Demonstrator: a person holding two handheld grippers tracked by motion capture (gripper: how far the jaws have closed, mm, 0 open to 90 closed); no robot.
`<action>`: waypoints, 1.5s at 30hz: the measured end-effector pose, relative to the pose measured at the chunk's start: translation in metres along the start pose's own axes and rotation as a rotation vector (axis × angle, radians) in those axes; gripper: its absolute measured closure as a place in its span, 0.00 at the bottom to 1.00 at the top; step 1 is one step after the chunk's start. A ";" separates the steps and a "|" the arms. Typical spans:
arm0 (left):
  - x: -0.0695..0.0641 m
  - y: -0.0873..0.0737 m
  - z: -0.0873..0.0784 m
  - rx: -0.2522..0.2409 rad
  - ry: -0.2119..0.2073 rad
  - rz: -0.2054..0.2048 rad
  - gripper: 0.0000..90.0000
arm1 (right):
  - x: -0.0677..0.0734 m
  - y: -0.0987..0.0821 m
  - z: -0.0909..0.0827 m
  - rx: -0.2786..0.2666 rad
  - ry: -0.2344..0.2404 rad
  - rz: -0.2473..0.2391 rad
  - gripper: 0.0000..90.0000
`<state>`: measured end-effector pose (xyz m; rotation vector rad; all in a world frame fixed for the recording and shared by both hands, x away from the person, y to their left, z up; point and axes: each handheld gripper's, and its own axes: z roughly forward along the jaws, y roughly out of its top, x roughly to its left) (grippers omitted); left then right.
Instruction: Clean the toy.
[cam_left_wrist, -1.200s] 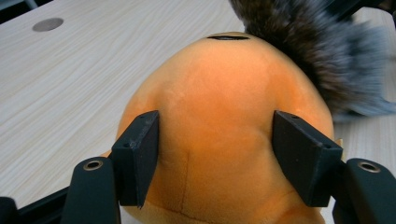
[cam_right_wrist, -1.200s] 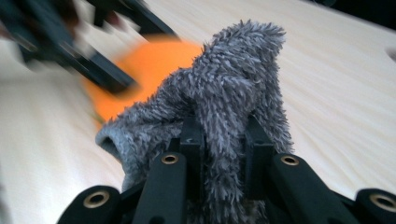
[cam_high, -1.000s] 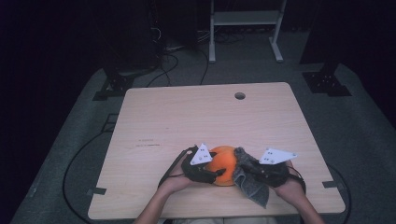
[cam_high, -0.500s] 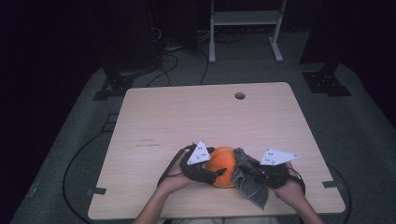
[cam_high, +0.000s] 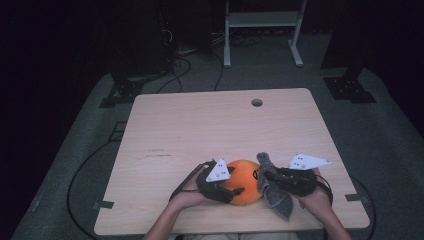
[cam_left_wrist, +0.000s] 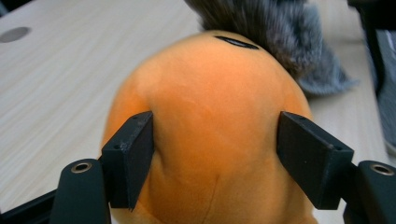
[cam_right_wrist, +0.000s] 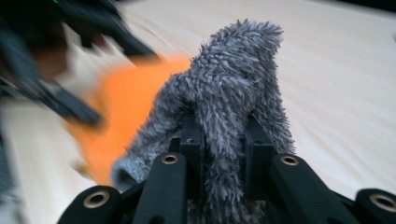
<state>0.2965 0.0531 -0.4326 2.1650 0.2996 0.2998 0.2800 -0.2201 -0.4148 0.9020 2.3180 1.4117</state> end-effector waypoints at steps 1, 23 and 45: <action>0.000 0.001 -0.001 0.003 -0.005 0.011 0.31 | 0.004 0.000 0.003 0.011 -0.003 -0.022 0.82; -0.005 0.003 0.000 0.002 0.043 0.042 0.25 | 0.003 -0.004 -0.007 0.022 0.019 -0.011 0.82; -0.007 0.007 0.001 0.026 0.023 0.083 0.29 | -0.002 -0.005 -0.014 0.016 0.003 -0.022 0.82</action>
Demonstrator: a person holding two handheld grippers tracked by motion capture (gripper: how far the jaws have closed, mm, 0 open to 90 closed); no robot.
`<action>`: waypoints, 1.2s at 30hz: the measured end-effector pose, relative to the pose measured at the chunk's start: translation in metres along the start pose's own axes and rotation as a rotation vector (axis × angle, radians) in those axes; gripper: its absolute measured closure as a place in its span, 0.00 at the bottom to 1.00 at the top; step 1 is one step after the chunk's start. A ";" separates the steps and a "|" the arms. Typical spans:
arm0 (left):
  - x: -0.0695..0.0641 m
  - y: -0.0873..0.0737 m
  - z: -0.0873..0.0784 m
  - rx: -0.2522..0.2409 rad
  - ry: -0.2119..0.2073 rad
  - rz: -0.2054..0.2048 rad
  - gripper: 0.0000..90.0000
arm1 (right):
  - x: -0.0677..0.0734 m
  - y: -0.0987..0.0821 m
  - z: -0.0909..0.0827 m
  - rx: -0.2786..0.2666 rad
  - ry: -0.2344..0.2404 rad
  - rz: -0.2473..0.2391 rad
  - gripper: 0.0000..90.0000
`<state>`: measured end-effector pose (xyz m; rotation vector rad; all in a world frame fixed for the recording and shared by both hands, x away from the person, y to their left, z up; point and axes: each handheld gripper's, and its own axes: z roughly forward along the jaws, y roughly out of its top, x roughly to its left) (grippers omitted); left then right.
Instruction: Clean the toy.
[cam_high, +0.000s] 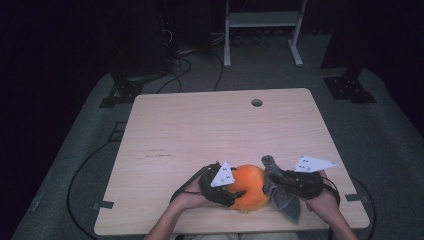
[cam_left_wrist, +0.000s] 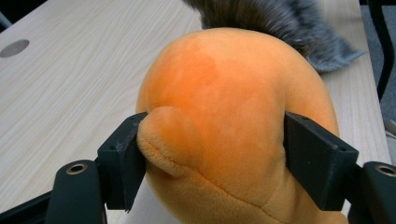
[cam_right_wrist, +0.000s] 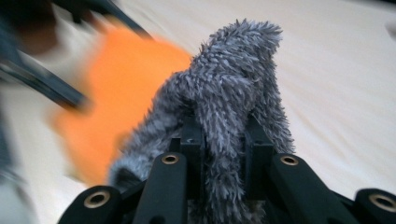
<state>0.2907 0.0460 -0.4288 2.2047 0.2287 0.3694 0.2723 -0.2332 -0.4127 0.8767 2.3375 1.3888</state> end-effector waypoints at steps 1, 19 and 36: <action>0.000 0.000 0.000 0.000 0.000 0.000 0.29 | 0.000 0.000 0.000 0.000 0.000 0.000 0.82; -0.006 -0.001 0.000 -0.020 -0.017 0.037 0.29 | 0.012 0.006 0.014 0.023 0.010 -0.049 0.82; -0.006 0.000 0.004 -0.043 -0.003 0.017 0.29 | 0.013 0.009 0.018 0.011 0.086 -0.026 0.81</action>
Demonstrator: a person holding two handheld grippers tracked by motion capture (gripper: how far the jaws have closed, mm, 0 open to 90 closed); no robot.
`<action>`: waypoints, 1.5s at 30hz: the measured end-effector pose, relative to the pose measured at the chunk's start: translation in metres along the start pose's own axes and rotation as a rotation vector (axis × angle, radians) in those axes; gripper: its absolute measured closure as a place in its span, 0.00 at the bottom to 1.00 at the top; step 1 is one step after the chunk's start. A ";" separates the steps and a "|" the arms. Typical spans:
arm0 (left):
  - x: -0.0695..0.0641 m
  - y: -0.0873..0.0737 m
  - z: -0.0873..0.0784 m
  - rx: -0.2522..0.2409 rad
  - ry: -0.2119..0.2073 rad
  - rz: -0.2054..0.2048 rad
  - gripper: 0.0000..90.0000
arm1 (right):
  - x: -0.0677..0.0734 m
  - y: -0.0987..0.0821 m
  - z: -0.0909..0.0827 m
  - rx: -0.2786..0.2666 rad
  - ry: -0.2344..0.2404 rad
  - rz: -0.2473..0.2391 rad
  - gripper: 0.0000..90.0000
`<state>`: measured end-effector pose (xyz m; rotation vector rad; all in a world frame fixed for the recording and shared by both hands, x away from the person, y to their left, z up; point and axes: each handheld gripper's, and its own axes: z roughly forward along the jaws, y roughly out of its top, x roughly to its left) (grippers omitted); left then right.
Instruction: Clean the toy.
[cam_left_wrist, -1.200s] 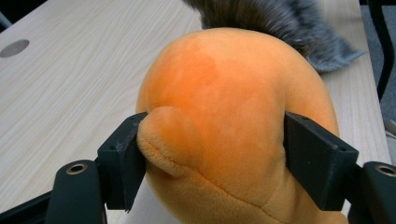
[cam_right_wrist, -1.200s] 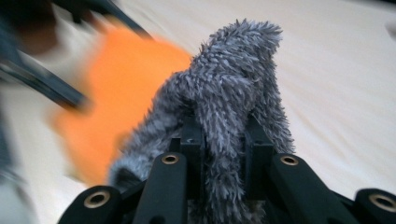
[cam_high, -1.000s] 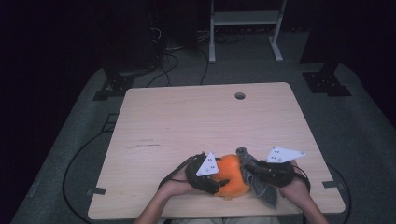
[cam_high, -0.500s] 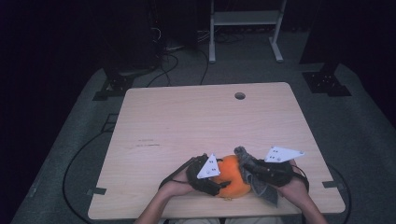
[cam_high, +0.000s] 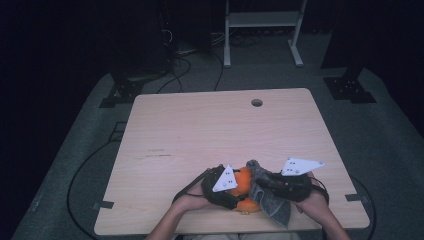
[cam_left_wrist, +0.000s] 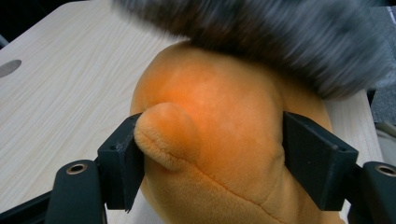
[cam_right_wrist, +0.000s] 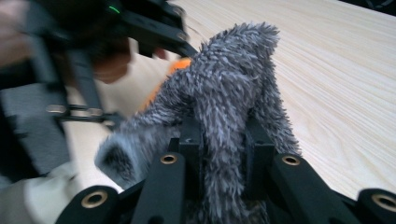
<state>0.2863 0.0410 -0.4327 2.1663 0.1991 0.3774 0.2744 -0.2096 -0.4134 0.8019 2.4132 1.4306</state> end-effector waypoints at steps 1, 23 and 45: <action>0.000 0.000 0.000 -0.001 0.000 -0.003 0.30 | -0.005 -0.002 0.001 -0.001 -0.013 0.013 0.81; 0.001 0.006 0.000 -0.067 0.005 -0.112 0.31 | -0.016 -0.013 -0.008 0.062 -0.188 -0.023 0.83; -0.023 0.011 0.002 -0.068 -0.007 0.119 0.34 | 0.016 0.022 -0.013 -0.004 -0.092 -0.067 0.82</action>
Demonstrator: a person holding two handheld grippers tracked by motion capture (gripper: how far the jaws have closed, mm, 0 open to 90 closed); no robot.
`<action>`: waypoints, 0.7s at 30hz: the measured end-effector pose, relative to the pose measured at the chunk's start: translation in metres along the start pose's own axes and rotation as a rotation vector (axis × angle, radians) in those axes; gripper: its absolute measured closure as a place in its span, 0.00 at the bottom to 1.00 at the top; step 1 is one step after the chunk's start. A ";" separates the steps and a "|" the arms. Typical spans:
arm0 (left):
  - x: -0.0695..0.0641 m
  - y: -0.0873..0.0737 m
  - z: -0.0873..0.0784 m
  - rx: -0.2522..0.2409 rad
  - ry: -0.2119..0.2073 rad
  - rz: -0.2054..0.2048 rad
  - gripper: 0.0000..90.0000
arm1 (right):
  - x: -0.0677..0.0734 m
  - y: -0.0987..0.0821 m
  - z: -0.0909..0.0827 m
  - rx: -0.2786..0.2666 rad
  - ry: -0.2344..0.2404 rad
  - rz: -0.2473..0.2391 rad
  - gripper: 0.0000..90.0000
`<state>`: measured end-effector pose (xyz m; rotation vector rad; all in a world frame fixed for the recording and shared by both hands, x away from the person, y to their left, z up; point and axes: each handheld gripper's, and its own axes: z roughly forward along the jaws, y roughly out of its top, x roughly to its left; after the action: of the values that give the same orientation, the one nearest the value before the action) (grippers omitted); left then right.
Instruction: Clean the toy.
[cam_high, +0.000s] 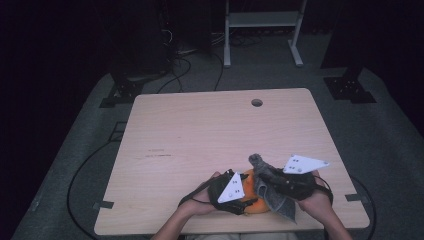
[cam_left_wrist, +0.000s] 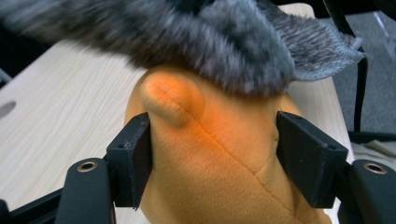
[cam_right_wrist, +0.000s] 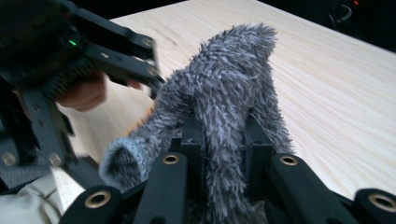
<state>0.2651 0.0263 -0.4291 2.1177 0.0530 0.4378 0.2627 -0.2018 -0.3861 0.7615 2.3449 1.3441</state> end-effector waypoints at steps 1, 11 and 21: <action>0.001 -0.002 -0.001 -0.002 -0.002 -0.007 0.34 | 0.000 0.000 0.002 0.009 -0.004 -0.002 0.82; 0.022 -0.016 -0.004 0.035 0.038 -0.155 0.36 | -0.025 -0.026 -0.009 0.033 -0.046 0.094 0.83; 0.043 -0.019 -0.026 -0.072 0.071 -0.266 0.22 | 0.006 -0.020 0.009 0.066 -0.050 -0.030 0.82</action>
<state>0.2997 0.0662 -0.4192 1.9891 0.3510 0.3497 0.2568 -0.1999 -0.4079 0.7663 2.3628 1.2265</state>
